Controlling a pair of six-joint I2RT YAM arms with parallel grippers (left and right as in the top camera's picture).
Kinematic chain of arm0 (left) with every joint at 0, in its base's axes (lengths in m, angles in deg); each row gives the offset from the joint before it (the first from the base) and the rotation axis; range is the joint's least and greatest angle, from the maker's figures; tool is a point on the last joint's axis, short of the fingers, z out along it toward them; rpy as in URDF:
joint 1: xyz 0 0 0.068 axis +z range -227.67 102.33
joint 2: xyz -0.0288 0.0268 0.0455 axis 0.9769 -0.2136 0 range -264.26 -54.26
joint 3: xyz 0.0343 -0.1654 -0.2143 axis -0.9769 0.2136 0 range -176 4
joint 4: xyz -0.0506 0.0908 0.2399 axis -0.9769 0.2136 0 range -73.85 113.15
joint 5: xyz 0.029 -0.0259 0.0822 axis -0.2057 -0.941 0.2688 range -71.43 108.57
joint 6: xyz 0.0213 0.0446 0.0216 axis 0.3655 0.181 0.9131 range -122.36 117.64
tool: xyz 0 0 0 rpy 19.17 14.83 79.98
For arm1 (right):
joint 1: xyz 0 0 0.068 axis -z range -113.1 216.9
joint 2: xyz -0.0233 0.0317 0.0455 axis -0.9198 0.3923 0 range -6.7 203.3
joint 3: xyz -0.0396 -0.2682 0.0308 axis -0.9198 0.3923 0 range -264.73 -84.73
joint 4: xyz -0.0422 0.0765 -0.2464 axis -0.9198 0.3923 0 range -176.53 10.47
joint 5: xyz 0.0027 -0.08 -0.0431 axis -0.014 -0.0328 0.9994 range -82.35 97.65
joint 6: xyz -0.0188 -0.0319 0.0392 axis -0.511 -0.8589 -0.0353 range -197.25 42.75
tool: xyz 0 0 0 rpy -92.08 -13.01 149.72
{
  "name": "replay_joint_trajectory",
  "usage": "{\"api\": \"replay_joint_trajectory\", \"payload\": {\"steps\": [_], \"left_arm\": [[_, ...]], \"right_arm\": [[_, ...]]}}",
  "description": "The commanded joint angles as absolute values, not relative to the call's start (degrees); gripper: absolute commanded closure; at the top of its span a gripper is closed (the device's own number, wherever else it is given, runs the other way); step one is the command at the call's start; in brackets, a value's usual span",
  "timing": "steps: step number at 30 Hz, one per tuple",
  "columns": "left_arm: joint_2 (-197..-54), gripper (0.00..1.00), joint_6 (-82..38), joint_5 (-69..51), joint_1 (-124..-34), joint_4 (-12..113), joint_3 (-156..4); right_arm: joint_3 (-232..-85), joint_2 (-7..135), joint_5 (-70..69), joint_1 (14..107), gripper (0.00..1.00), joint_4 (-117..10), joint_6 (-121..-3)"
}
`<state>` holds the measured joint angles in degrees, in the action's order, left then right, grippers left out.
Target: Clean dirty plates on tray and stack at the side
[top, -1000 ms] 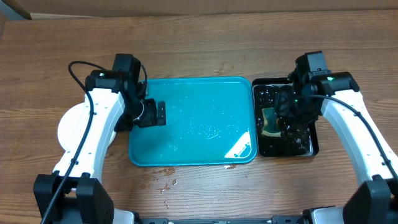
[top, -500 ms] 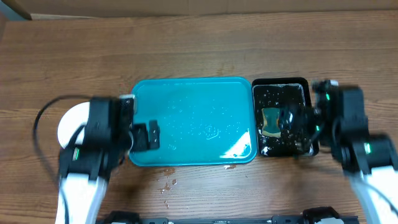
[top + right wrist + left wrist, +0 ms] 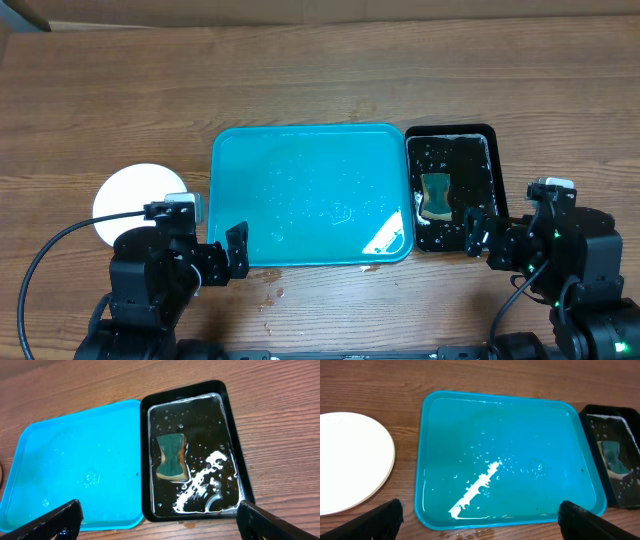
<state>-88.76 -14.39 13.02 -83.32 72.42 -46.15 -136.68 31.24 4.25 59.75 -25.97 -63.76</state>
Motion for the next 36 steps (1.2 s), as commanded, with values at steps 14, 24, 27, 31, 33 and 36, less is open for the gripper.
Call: {"api": "replay_joint_trajectory", "payload": {"steps": [14, 24, 27, 31, 33, 36], "left_arm": [[-88.58, 0.0, -15.22, 13.68, -83.69, 73.12, -45.43], [-88.58, 0.0, -15.22, 13.68, -83.69, 73.12, -45.43], [-88.58, 0.0, -15.22, 13.68, -83.69, 73.14, -45.43], [-88.58, 0.0, -15.22, 13.68, -83.69, 73.14, -45.43], [-88.58, 0.0, -15.22, 13.68, -83.69, 73.12, -45.43], [-88.58, 0.0, -15.22, 13.68, -83.69, 73.14, -45.43]], "right_arm": [[-136.44, 31.17, 5.04, 59.72, 0.0, -26.15, -63.54], [-131.32, 19.11, 6.61, 60.23, 0.0, -36.92, -69.92], [-125.07, 12.59, 6.52, 60.23, 0.0, -43.7, -70.03], [-114.8, 3.37, 6.3, 60.23, 0.0, -55.04, -70.03], [-110.01, -0.11, 6.33, 60.23, 0.0, -61.47, -70.03], [-103.82, -3.71, 6.35, 60.23, 0.0, -69.23, -70.05]]}}
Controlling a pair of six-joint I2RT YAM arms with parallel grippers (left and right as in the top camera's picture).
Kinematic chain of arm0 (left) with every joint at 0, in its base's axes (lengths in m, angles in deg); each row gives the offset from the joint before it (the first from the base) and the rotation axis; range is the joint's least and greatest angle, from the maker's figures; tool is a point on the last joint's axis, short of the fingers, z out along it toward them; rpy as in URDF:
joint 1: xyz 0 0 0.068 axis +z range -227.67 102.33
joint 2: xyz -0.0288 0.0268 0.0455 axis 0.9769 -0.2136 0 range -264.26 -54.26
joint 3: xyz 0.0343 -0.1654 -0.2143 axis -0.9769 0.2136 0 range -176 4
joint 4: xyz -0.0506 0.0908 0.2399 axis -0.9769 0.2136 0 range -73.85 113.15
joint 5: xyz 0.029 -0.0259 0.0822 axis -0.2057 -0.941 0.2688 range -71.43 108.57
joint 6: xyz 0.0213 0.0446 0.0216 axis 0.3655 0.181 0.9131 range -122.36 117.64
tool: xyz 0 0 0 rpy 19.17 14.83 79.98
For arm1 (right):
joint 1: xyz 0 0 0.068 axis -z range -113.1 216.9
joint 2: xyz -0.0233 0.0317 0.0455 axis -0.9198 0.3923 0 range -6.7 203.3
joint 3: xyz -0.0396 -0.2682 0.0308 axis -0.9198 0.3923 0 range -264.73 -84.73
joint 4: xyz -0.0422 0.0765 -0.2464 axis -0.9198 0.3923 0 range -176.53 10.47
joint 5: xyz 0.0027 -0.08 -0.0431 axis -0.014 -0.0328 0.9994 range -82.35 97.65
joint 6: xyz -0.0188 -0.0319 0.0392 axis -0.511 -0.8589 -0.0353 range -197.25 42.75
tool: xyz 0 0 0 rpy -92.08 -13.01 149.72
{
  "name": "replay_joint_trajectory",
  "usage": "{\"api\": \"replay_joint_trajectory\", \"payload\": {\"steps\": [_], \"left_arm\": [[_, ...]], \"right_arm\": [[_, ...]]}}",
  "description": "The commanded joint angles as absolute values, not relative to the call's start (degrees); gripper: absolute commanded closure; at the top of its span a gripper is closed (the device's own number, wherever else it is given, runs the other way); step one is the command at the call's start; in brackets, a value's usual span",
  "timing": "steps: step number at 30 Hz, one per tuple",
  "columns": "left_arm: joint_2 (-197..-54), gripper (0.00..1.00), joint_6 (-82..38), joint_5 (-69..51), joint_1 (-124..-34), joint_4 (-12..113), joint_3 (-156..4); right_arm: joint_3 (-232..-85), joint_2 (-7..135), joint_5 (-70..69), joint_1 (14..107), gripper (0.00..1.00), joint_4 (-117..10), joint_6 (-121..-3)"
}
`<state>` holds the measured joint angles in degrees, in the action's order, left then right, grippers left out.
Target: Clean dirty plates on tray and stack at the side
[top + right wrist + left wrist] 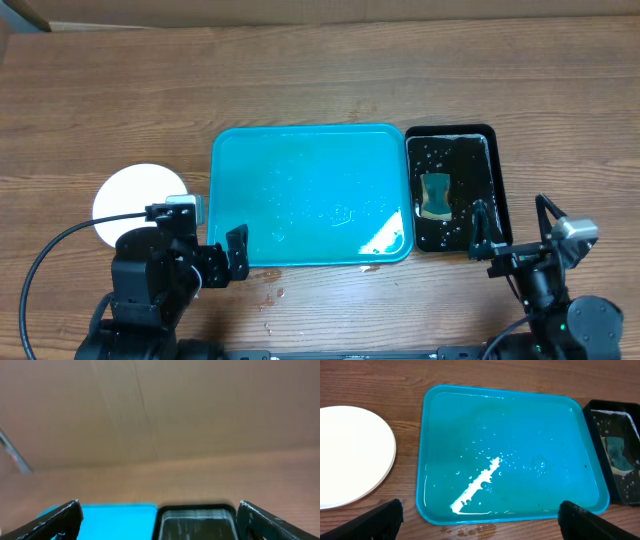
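The blue tray (310, 195) lies mid-table, wet, with no plates on it; it also shows in the left wrist view (510, 435). A white plate stack (130, 195) sits to its left on the table, its clean top plate (350, 455) empty. My left gripper (210, 252) hovers open at the tray's near left corner, with nothing between its fingers (370, 525). My right gripper (510, 228) is open and empty near the black tray's front edge. Its wrist view is blurred and looks level across the table.
A black tray (497, 190) of soapy water holds a green sponge (436, 195) beside the blue tray's right edge. Water drops (270, 295) lie on the wood in front of the blue tray. A cardboard wall (160, 410) backs the table.
The right arm has drawn back and tilted up. Its wrist view looked down on the sponge tray and now looks level at the back wall. The left gripper has barely shifted.
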<state>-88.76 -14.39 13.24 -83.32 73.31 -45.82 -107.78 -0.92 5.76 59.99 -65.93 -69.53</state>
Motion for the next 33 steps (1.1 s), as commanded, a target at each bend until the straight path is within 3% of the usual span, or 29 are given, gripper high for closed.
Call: {"api": "replay_joint_trajectory", "payload": {"steps": [1, 14, 21, 33], "left_arm": [[-88.58, 0.0, -15.22, 13.68, -83.69, 73.14, -45.43], [-88.58, 0.0, -15.22, 13.68, -83.69, 73.14, -45.43], [-88.58, 0.0, -15.22, 13.68, -83.69, 73.12, -45.43], [-88.58, 0.0, -15.22, 13.68, -83.69, 73.14, -45.43]], "right_arm": [[-102.1, -4.52, 6.35, 60.23, 0.0, -71.46, -70.05], [-85.07, -6.53, 6.35, 60.29, 0.0, -92.64, -76.41], [-85.2, -6.53, 2.63, 61.03, 0.0, -81.73, -80.21], [-85.2, -6.53, 2.65, 61.03, 0.0, -82.12, -80.3]]}}
